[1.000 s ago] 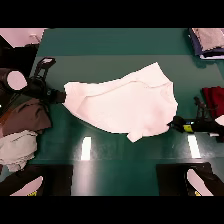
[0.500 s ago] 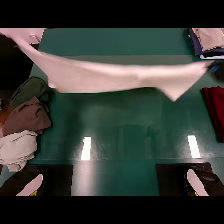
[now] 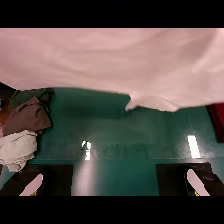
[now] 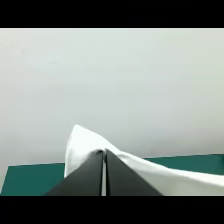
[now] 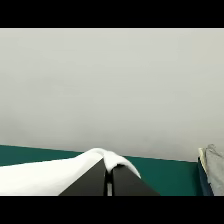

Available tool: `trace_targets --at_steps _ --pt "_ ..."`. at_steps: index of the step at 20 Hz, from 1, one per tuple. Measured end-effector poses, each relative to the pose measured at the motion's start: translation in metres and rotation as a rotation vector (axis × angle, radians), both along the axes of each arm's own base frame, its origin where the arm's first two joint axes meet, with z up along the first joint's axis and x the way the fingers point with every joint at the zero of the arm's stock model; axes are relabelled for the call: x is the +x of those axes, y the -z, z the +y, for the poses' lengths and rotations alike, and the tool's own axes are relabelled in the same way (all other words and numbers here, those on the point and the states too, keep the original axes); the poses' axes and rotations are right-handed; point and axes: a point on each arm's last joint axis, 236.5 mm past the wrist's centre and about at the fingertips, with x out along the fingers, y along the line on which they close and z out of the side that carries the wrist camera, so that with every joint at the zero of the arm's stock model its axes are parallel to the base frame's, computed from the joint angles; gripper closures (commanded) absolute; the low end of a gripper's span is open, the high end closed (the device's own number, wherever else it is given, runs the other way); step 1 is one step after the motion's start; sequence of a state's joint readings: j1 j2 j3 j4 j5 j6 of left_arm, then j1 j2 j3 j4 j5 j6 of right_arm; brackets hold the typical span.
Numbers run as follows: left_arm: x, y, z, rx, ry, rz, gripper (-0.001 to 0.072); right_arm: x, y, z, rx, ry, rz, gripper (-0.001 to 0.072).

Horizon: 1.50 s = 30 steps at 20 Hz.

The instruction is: Fold the shirts.

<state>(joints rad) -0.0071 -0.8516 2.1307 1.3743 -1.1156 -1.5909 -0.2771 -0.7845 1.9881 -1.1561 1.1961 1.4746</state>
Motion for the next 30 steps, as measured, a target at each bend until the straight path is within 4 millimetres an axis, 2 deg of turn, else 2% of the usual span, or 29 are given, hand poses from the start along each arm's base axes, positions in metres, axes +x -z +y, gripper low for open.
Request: trace_targets --at_steps 2,3,5,6,8,10,13,14,17,20,23,25,28,30 --pt "-0.008 0.0 -0.009 -0.002 0.041 0.001 0.0687 0.002 0.001 -0.003 -0.017 0.009 0.048 0.0698" --pt "-0.006 0.006 -0.011 0.001 0.05 0.022 0.0686 0.009 0.008 -0.005 -0.015 0.01 0.093 0.0698" --pt "0.018 0.035 -0.014 0.008 0.057 0.121 0.0687 0.035 0.038 -0.013 0.002 0.007 0.223 0.0698" --pt "0.038 0.061 -0.014 0.014 0.058 0.204 0.0686 0.053 0.06 -0.019 0.016 0.007 0.303 0.0698" --pt "0.081 0.119 -0.014 0.018 0.061 0.381 0.0686 0.092 0.119 -0.031 0.055 0.002 0.498 0.0698" --pt "0.128 0.198 -0.016 0.019 0.068 0.604 0.0686 0.125 0.186 -0.041 0.092 -0.005 0.709 0.0698" --pt "0.182 0.306 -0.019 0.009 0.08 0.875 0.0686 0.166 0.279 -0.047 0.131 -0.022 0.969 0.0698" --pt "0.199 0.339 -0.018 0.005 0.078 0.946 0.0686 0.178 0.301 -0.046 0.138 -0.032 1.018 0.0698" --pt "0.246 0.406 -0.016 -0.016 0.06 1.031 0.0686 0.223 0.353 -0.038 0.151 -0.051 1.072 0.0698" --pt "0.289 0.444 -0.012 -0.045 0.031 1.005 0.0686 0.27 0.392 -0.033 0.153 -0.041 1.046 0.0698" --pt "0.324 0.461 -0.007 -0.063 0.001 0.933 0.0686 0.306 0.421 -0.033 0.135 -0.016 1.004 0.0698" --pt "0.339 0.468 -0.004 -0.059 -0.011 0.893 0.0686 0.323 0.432 -0.033 0.126 -0.002 0.97 0.0698" --pt "0.349 0.488 -0.002 -0.033 -0.012 0.901 0.0685 0.335 0.448 -0.033 0.12 0.008 0.956 0.0698" --pt "0.344 0.508 -0.004 -0.003 0.004 0.956 0.0686 0.331 0.467 -0.035 0.108 0.017 0.995 0.0698"
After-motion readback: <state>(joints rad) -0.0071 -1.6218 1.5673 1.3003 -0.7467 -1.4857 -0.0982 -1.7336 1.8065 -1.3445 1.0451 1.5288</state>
